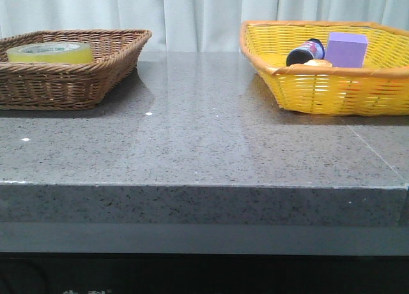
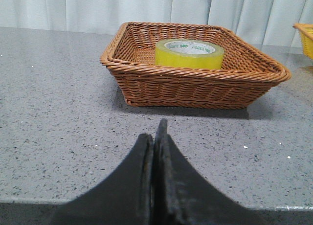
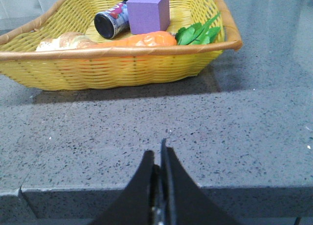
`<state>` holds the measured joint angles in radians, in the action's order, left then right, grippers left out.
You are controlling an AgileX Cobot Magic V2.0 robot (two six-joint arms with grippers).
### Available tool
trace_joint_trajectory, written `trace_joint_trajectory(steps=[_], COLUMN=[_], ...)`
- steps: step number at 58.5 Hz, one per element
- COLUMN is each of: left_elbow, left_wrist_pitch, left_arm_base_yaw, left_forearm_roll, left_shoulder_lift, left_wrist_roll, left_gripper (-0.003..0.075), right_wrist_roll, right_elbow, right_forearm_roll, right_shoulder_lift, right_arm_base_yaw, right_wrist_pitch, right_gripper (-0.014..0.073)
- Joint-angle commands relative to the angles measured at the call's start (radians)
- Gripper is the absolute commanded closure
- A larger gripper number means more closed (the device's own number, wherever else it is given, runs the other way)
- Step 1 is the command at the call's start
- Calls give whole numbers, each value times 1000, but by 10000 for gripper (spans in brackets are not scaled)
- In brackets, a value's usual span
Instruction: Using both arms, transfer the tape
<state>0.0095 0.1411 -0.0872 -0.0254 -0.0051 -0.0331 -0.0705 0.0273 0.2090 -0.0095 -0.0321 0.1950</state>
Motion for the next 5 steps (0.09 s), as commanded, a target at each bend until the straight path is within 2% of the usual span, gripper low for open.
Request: trace_joint_trajectory(steps=[1, 5], left_elbow=[39, 39], left_wrist_pitch=[-88, -88], left_arm_base_yaw=[1, 1], left_forearm_roll=[-2, -2], left_shoulder_lift=[-18, -18], left_wrist_roll=[-11, -11], left_gripper=[740, 740], right_wrist_roll=[-2, -2], right_elbow=[-26, -26], right_forearm_roll=[-10, -10], right_shoulder_lift=[-27, -27], right_arm_base_yaw=[-3, -3], right_wrist_pitch=[-75, -75], right_gripper=[683, 683])
